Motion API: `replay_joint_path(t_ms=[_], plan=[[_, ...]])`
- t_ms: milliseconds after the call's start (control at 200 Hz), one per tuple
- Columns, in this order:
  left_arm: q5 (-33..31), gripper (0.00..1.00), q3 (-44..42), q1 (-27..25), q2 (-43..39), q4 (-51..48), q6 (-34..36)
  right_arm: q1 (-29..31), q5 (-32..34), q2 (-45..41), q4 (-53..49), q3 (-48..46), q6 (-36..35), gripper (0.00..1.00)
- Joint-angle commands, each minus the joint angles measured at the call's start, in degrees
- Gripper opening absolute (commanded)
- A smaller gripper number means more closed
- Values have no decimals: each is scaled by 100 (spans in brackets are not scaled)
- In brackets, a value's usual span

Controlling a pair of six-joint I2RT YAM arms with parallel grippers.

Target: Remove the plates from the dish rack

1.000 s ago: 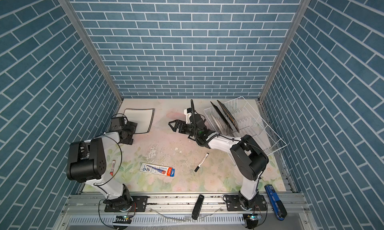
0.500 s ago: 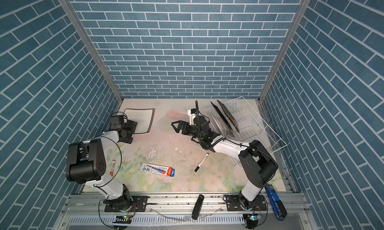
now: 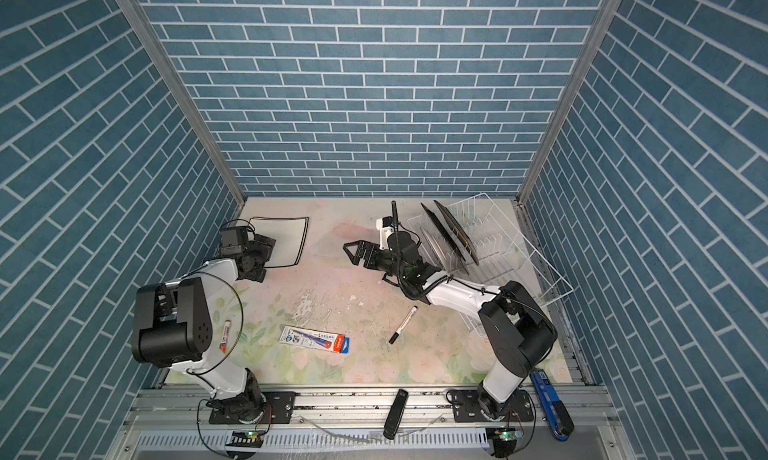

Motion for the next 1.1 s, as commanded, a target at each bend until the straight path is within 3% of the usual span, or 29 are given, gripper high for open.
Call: replay_joint_path(t_ms=[0, 1095], plan=[[20, 100, 133, -46, 81, 25, 99, 26, 106, -138, -20, -156, -19, 99], [152, 100, -45, -73, -12, 277, 65, 27, 115, -361, -147, -196, -37, 99]])
